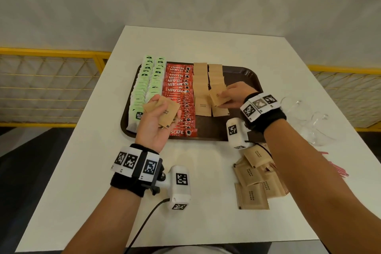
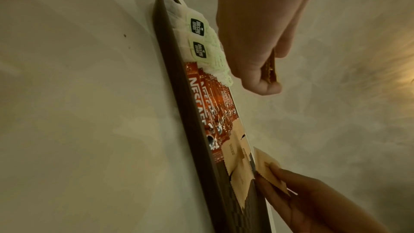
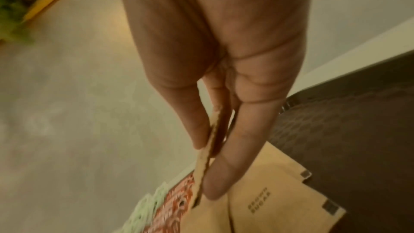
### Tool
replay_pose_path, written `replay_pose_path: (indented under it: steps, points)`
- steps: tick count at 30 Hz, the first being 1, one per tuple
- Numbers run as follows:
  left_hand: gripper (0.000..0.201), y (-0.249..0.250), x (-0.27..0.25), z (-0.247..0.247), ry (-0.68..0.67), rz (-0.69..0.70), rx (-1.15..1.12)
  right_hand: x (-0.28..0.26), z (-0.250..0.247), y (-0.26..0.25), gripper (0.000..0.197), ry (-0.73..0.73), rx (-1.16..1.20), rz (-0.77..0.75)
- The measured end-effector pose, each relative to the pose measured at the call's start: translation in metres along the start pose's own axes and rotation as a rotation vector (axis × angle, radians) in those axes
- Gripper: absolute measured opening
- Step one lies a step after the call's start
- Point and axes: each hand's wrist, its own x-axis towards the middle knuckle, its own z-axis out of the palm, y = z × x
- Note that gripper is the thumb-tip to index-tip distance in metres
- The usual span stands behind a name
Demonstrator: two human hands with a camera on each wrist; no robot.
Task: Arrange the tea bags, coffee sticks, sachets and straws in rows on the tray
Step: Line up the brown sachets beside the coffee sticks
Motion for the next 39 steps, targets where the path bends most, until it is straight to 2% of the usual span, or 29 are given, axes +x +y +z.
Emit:
replay_pose_path:
  steps: [4,7,13,16,19,21,24,26,27,30,32,35,39]
  points:
    - [0.022,-0.003,0.001,0.005,0.0,-0.036,-0.006,-0.007,-0.015,0.005,0.008,-0.028,0.146,0.086]
    - [0.022,-0.004,0.0,0.009,0.007,-0.053,-0.015,-0.008,-0.018,0.014,0.005,-0.051,-0.002,0.151]
    - [0.026,-0.007,-0.002,0.014,-0.002,-0.077,0.003,0.001,-0.012,0.024,0.017,0.003,-0.16,0.139]
    - [0.025,-0.007,-0.003,0.013,-0.008,-0.089,0.013,0.003,-0.011,0.025,0.023,0.016,-0.24,0.085]
    - [0.023,-0.008,-0.004,0.013,-0.02,-0.087,0.02,0.034,-0.02,0.038,0.049,0.061,-0.433,0.051]
    - [0.023,-0.009,-0.004,0.013,-0.035,-0.091,0.014,0.042,-0.021,0.039,0.043,0.074,-0.501,0.042]
    - [0.024,-0.009,-0.004,0.014,-0.06,-0.1,0.008,0.004,-0.012,0.017,0.027,0.128,-0.545,-0.024]
    - [0.026,-0.01,-0.002,0.014,-0.068,-0.099,0.026,-0.005,-0.007,0.011,0.024,0.149,-0.472,-0.144]
    - [0.027,-0.011,-0.002,0.015,-0.074,-0.096,0.047,-0.013,-0.005,0.007,0.027,0.104,-0.398,-0.192]
    - [0.027,-0.015,0.0,0.018,-0.098,-0.075,0.153,-0.038,0.005,-0.001,0.032,-0.202,-0.166,-0.271]
    - [0.026,-0.018,-0.001,0.022,-0.12,-0.068,0.201,-0.048,0.016,-0.002,0.02,-0.376,-0.087,-0.289]
    - [0.027,-0.022,-0.001,0.027,-0.151,-0.088,0.195,-0.052,0.028,0.002,0.015,-0.416,0.022,-0.328]
    - [0.028,-0.017,-0.002,0.027,-0.188,-0.101,0.042,-0.048,0.013,0.008,0.022,-0.387,0.364,-0.278]
